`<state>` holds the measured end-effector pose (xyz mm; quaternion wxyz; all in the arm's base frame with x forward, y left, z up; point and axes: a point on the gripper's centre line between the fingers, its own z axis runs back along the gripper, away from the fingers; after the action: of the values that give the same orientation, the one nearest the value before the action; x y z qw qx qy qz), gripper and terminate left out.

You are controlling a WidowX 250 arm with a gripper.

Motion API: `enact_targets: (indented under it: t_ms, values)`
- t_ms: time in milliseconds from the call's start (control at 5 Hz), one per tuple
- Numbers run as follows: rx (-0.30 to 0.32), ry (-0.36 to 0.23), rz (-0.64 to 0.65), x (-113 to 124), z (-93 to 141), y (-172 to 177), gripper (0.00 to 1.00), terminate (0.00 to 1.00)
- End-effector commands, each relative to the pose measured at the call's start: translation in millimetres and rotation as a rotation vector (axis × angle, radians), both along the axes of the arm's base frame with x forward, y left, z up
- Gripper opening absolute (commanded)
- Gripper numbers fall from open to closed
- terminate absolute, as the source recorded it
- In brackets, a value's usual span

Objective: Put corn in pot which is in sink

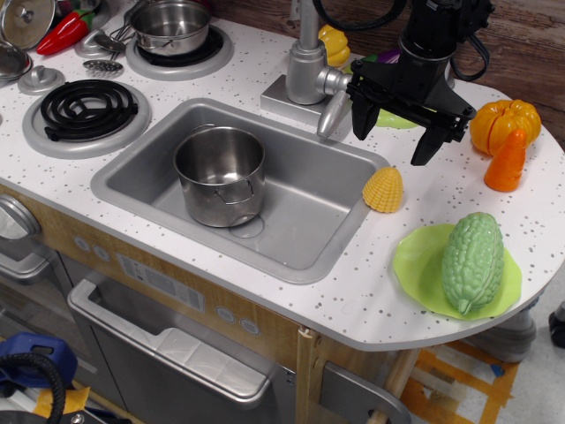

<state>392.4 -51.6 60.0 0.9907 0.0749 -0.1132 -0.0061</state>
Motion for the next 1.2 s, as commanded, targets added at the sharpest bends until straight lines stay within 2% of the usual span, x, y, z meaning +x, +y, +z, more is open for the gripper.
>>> enact_targets:
  t_ms: [0, 200, 600, 800, 1000]
  values:
    - [0.0, 0.0, 0.0, 0.0, 0.0, 0.0, 1.0, 0.0]
    - [-0.013, -0.004, -0.002, 2.5, -3.0, -1.2, 1.0, 0.0]
    - [-0.043, -0.052, 0.009, -1.8, -21.3, -2.4, 1.0, 0.0]
    - [-0.037, -0.065, 0.015, -2.1, -27.0, -2.6, 1.0, 0.0]
    - [-0.034, -0.075, 0.023, -0.9, -29.0, -0.9, 0.0, 0.0]
